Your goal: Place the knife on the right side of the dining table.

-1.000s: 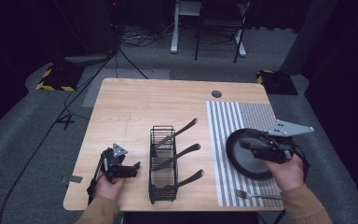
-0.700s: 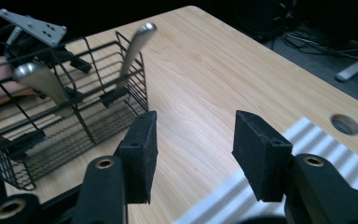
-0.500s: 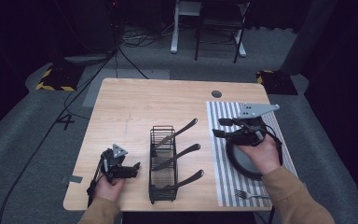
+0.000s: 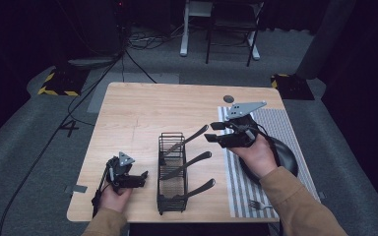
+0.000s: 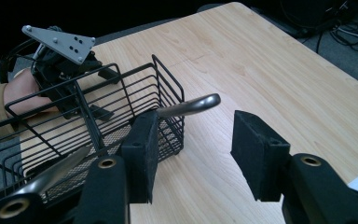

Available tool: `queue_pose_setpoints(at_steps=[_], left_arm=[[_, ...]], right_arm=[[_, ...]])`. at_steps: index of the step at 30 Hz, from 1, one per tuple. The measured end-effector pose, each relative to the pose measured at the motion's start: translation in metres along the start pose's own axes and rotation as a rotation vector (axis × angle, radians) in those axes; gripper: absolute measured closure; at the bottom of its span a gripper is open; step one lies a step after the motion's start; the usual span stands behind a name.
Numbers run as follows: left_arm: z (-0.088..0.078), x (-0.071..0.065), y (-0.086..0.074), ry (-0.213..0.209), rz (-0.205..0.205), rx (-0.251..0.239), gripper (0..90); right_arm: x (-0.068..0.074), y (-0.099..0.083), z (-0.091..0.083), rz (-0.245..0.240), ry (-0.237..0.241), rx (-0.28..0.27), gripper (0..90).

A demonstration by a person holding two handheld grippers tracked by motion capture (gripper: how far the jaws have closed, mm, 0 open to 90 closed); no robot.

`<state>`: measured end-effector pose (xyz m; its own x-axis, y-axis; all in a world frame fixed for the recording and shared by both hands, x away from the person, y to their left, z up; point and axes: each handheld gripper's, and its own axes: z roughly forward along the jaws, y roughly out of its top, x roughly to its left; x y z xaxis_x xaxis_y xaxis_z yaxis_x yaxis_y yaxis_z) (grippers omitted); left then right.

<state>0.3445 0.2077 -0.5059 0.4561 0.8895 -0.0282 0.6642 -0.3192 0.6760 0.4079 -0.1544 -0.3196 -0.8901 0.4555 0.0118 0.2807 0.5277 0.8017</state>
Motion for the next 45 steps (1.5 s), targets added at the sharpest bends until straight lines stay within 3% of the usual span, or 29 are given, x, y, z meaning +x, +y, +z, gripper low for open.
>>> queue_pose_setpoints(at_steps=[9, 14, 15, 22, 30, 36, 45], left_arm=[[0.0, 0.0, 0.0, 0.0, 0.0, 0.0, 7.8], [0.0, 0.0, 0.0, 0.0, 0.0, 0.0, 7.8], [0.0, 0.0, 0.0, 0.001, 0.0, 0.001, 7.8], [0.0, 0.0, 0.0, 0.001, 0.0, 0.001, 7.8], [0.0, 0.0, 0.0, 0.0, 0.0, 0.0, 7.8], [0.0, 0.0, 0.0, 0.0, 0.0, 0.0, 7.7], [0.0, 0.0, 0.0, 0.0, 0.0, 0.0, 7.7]], right_arm=[[-0.001, 0.004, 0.012, 0.011, 0.009, 0.033, 55.0], [-0.004, 0.006, 0.014, 0.023, 0.025, 0.029, 62.6], [-0.004, 0.008, 0.015, 0.024, 0.029, 0.029, 67.7], [0.0, 0.012, 0.014, -0.005, 0.047, 0.031, 78.1], [0.002, 0.015, 0.013, -0.006, 0.08, 0.053, 81.5], [0.01, 0.019, 0.013, 0.005, 0.152, 0.033, 84.2], [0.02, 0.033, -0.002, -0.04, 0.129, -0.012, 84.4]])
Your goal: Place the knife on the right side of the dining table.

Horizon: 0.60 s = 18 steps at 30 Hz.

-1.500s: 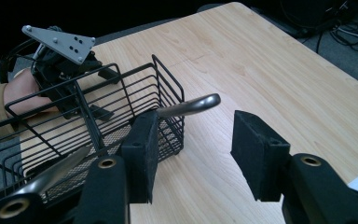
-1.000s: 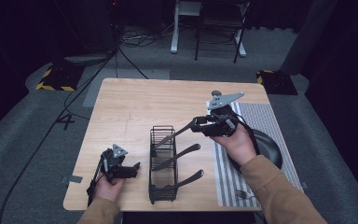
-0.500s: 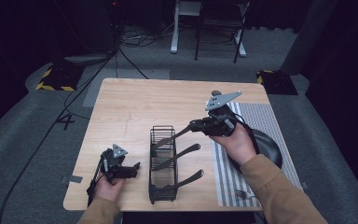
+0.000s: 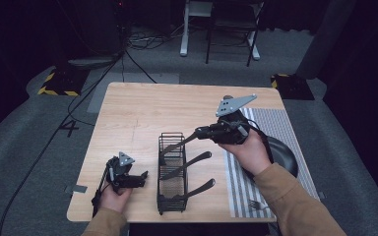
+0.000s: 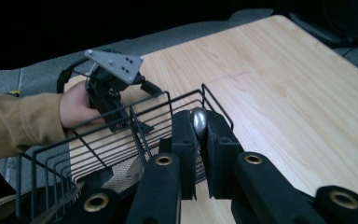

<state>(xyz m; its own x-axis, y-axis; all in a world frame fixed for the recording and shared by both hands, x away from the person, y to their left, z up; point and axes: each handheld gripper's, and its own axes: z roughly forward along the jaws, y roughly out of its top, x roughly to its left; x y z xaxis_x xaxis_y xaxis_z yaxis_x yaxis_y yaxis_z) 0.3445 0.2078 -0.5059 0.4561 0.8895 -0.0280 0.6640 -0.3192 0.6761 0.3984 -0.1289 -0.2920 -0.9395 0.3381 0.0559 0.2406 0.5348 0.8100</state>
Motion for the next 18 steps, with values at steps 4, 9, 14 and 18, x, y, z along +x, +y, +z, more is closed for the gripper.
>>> queue_pose_setpoints(at_steps=[4, 9, 14, 18], left_arm=[[0.0, 0.0, 0.0, 0.0, 0.0, 0.0, 7.8], [0.0, 0.0, 0.0, 0.0, 0.0, 0.0, 7.8], [0.0, 0.0, 0.0, -0.001, 0.001, 0.0, 7.7], [0.0, 0.0, 0.0, -0.001, 0.004, 0.001, 7.7]], right_arm=[[0.003, 0.005, -0.013, -0.008, -0.01, -0.026, 84.4], [0.006, 0.007, -0.033, -0.008, -0.02, -0.054, 84.4], [0.008, 0.006, -0.054, -0.008, -0.046, -0.084, 84.3], [0.009, 0.004, -0.074, -0.002, -0.067, -0.121, 84.4]])
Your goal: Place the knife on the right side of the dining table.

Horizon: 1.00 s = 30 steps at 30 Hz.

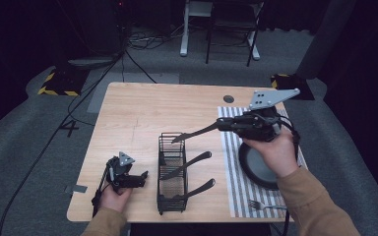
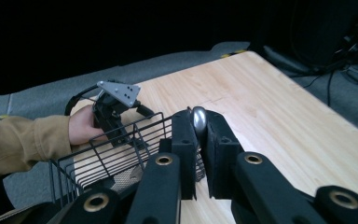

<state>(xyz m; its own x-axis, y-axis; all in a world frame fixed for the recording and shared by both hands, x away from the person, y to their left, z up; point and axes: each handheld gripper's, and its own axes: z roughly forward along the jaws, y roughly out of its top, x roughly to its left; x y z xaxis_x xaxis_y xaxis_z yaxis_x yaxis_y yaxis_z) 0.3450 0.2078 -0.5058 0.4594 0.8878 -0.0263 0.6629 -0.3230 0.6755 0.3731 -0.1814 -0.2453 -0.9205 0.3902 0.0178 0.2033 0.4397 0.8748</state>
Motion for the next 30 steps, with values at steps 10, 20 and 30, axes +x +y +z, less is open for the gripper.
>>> queue_pose_setpoints(at_steps=[10, 20, 30], left_arm=[[0.0, 0.0, 0.0, 0.0, 0.0, 0.0, 7.7], [0.0, 0.0, 0.0, 0.001, 0.001, 0.001, 7.7], [0.0, 0.0, 0.0, 0.0, 0.0, 0.0, 7.7]], right_arm=[[-0.003, -0.003, -0.052, 0.011, -0.071, -0.063, 84.4], [-0.009, -0.01, -0.091, 0.025, -0.148, -0.106, 84.4], [-0.035, -0.034, -0.115, 0.087, -0.272, -0.096, 84.4]])
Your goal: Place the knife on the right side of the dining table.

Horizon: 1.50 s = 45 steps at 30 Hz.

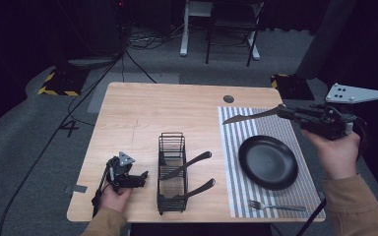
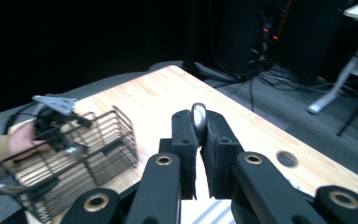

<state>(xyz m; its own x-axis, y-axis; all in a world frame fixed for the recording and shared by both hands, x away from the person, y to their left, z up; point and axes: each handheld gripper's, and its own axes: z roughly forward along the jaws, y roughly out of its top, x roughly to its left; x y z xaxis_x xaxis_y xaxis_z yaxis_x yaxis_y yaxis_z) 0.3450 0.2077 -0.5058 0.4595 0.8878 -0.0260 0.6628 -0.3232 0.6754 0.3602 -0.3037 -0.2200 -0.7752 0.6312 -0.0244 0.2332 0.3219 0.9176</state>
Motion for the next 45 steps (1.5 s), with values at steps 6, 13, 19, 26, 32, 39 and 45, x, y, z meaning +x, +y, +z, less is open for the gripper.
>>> queue_pose_setpoints(at_steps=[6, 13, 19, 26, 32, 39, 45], left_arm=[[0.0, 0.0, 0.0, 0.002, 0.0, 0.002, 7.7], [0.0, 0.0, 0.0, 0.002, -0.001, 0.002, 7.7], [0.0, 0.0, 0.0, 0.002, 0.0, 0.002, 7.7], [0.0, 0.0, 0.0, 0.003, -0.001, 0.002, 7.7], [0.0, 0.0, 0.0, 0.004, -0.002, 0.002, 7.7], [0.0, 0.0, 0.0, 0.004, -0.002, 0.002, 7.7], [0.0, 0.0, 0.0, 0.004, -0.002, 0.002, 7.7]], right_arm=[[-0.023, -0.02, -0.002, 0.032, -0.096, 0.011, 84.4], [-0.05, -0.043, -0.007, 0.082, -0.198, 0.034, 84.4], [-0.069, -0.061, -0.011, 0.113, -0.272, 0.059, 84.4], [-0.09, -0.087, -0.013, 0.159, -0.347, 0.086, 84.4], [-0.101, -0.1, -0.011, 0.199, -0.357, 0.085, 84.4], [-0.101, -0.098, 0.02, 0.212, -0.29, 0.076, 84.3], [-0.092, -0.088, 0.054, 0.195, -0.228, 0.089, 84.3]])
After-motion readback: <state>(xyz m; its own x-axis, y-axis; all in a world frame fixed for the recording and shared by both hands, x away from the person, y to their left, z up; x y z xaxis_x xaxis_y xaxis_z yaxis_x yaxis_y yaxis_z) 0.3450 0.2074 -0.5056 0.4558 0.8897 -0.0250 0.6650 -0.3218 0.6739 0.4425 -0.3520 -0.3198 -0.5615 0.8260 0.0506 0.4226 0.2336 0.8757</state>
